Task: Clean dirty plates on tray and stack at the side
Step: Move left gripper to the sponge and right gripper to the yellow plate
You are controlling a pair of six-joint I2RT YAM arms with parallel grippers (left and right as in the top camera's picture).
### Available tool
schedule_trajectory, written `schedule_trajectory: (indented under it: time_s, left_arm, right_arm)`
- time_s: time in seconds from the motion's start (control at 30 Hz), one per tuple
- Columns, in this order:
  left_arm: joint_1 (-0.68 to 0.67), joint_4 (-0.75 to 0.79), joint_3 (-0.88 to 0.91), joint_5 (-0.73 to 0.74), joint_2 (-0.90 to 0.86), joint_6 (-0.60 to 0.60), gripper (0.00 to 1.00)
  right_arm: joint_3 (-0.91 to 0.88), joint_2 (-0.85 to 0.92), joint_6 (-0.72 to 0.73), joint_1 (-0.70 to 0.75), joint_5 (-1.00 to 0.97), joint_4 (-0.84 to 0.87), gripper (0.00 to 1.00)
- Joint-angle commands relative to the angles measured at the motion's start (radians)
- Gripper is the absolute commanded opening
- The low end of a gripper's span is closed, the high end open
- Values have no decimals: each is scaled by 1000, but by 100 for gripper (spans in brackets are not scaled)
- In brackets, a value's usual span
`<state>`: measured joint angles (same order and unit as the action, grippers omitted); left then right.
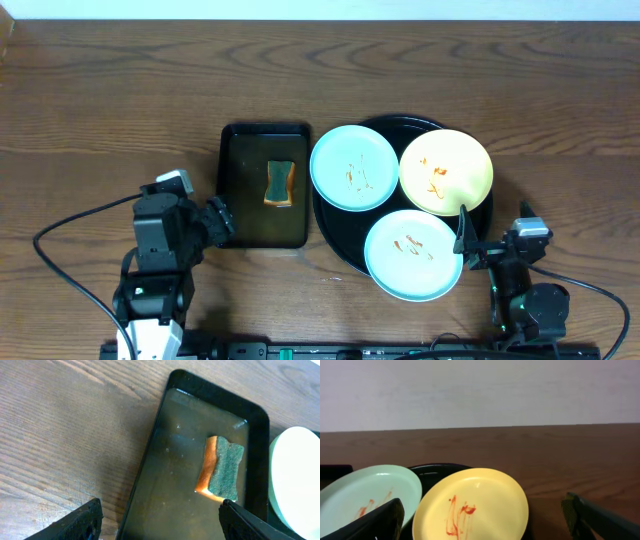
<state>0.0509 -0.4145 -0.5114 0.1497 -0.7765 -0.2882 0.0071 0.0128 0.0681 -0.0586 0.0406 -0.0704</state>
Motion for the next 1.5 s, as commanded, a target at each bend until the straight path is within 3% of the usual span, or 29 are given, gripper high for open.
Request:
schedule_trajectory:
  time_s: [0.0, 0.3, 0.9, 1.03, 1.27, 1.47]
  left_arm:
    - [2, -13, -51, -19, -24, 2, 76]
    - [-22, -82, -175, -20, -114, 5, 76]
    - [-193, -255, -438, -84, -445, 6, 77]
    - [-239, -274, -493, -95, -529, 6, 82]
    - [-304, -269, -512, -95, -655, 6, 87]
    - [-308, -159, -512, -90, -715, 5, 88]
  right_arm:
    - [21, -1, 50, -7, -11, -42, 99]
    - [188, 101, 48, -8, -1, -286, 99]
    - [710, 836, 47, -8, 47, -556, 99]
    - [793, 951, 31, -7, 47, -602, 99]
    - [810, 1018, 32, -7, 143, -593, 99]
    - [810, 1020, 32, -8, 154, -589, 99]
